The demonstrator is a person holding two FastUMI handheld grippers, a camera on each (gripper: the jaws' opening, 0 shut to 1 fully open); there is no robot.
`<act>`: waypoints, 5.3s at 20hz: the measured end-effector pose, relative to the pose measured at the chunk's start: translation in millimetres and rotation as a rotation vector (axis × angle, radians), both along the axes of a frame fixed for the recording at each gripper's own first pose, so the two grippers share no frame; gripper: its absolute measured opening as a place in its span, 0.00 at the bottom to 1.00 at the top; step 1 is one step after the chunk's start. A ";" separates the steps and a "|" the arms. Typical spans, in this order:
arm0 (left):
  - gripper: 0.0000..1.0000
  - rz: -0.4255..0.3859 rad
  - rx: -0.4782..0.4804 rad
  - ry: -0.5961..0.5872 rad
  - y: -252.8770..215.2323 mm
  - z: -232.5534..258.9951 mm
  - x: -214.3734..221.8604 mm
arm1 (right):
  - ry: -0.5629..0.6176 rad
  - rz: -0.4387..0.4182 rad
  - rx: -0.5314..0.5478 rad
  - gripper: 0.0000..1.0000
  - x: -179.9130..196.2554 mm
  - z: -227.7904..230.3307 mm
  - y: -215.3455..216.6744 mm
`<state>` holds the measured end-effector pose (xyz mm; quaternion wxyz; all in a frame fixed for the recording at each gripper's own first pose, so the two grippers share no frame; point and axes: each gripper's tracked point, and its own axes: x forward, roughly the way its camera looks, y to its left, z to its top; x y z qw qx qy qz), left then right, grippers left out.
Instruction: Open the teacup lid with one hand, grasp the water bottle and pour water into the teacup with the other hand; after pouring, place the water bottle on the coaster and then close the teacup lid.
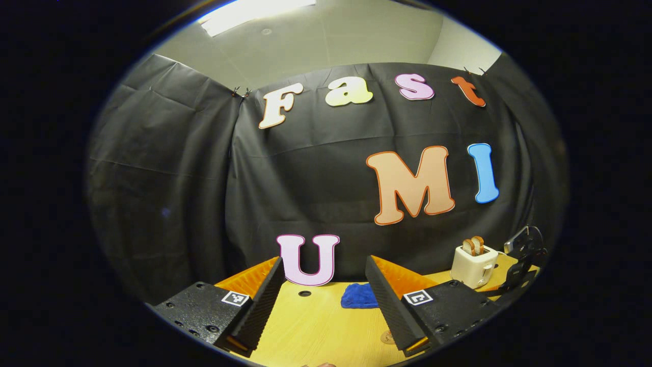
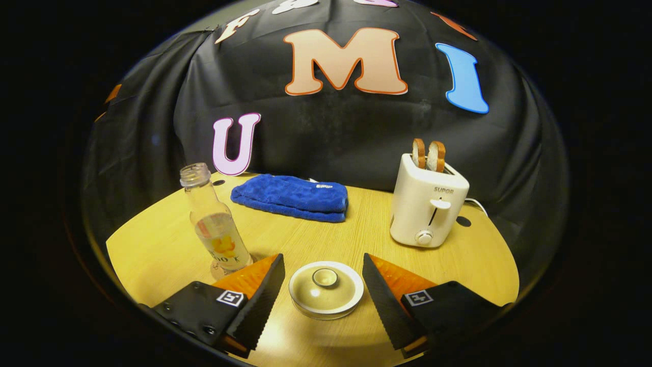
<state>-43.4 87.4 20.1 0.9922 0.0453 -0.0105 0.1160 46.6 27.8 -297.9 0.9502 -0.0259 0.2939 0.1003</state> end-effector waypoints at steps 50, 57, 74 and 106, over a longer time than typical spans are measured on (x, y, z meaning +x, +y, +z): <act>0.95 -0.401 -0.135 0.223 -108.2 -205.8 57.6 | 0.044 -0.230 0.055 0.23 -37.4 68.5 -52.5; 0.94 -0.507 -0.114 0.325 -131.7 -259.3 59.0 | 0.048 -0.267 0.047 0.23 -48.5 77.7 -55.4; 0.95 -0.587 -0.007 0.451 -149.1 -324.5 89.9 | 0.041 -0.352 0.013 0.23 -77.7 88.5 -71.9; 0.69 -0.615 0.802 0.708 -148.7 -323.2 86.3 | 0.025 -0.330 0.137 0.23 -106.6 81.2 -141.2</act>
